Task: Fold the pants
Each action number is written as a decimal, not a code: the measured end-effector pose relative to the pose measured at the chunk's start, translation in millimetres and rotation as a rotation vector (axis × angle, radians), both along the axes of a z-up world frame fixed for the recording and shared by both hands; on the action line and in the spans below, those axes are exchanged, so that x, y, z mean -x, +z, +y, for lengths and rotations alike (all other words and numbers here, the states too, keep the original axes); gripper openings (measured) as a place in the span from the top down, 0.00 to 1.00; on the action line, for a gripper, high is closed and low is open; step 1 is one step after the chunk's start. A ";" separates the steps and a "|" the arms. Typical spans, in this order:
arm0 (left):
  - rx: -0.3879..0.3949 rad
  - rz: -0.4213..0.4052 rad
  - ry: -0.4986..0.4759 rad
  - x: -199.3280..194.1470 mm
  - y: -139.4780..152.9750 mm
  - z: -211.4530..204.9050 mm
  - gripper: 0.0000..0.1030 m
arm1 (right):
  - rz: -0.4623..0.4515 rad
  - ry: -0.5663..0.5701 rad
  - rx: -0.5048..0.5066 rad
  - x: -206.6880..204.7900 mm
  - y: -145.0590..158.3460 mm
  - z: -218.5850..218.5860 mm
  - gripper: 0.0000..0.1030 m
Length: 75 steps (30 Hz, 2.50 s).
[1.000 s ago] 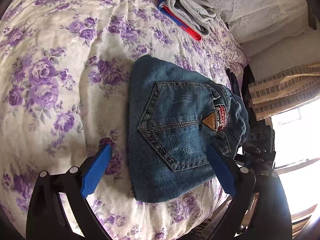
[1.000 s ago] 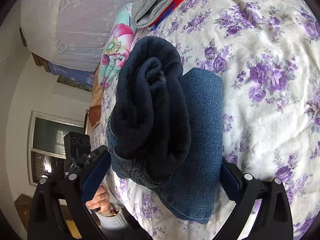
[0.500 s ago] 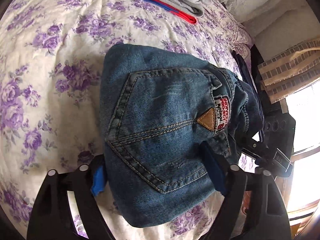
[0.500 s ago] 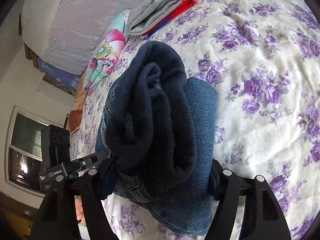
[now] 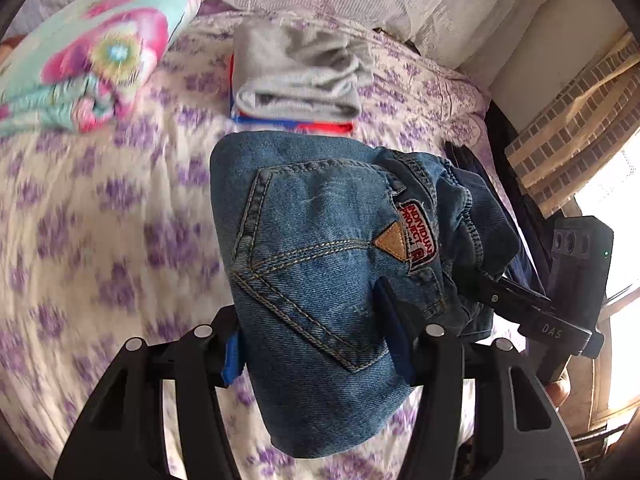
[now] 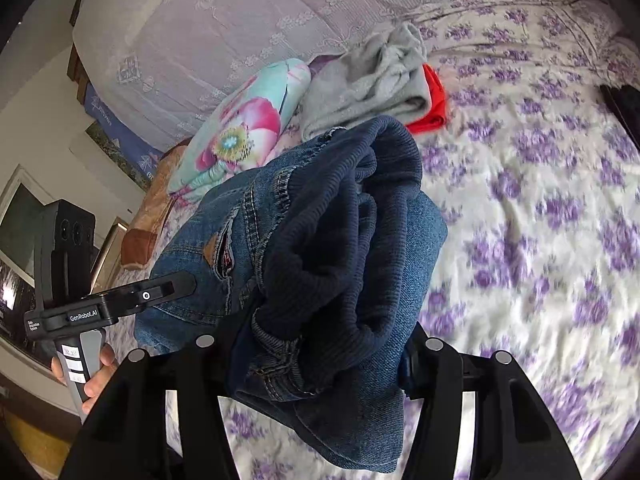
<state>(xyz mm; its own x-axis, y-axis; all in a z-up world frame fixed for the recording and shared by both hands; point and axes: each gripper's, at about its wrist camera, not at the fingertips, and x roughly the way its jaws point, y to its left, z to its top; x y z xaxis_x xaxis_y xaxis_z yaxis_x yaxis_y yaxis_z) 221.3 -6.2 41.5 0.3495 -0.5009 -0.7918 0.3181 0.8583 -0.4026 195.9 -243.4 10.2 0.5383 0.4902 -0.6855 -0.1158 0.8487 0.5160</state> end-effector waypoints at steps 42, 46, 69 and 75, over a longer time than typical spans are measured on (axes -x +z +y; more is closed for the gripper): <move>-0.341 -0.475 0.245 -11.4 58.6 -24.8 0.05 | -0.217 -0.347 0.754 -50.1 62.8 13.1 0.04; -0.278 -0.474 0.247 41.0 42.4 -24.6 0.05 | -0.201 -0.313 0.585 -1.1 27.9 17.5 0.04; -0.350 -0.517 0.317 45.7 2.9 -34.8 0.05 | -0.295 -0.373 0.539 34.5 6.1 13.2 0.04; -0.344 -0.503 0.300 44.0 0.8 -35.0 0.05 | -0.301 -0.368 0.542 36.5 5.6 17.6 0.04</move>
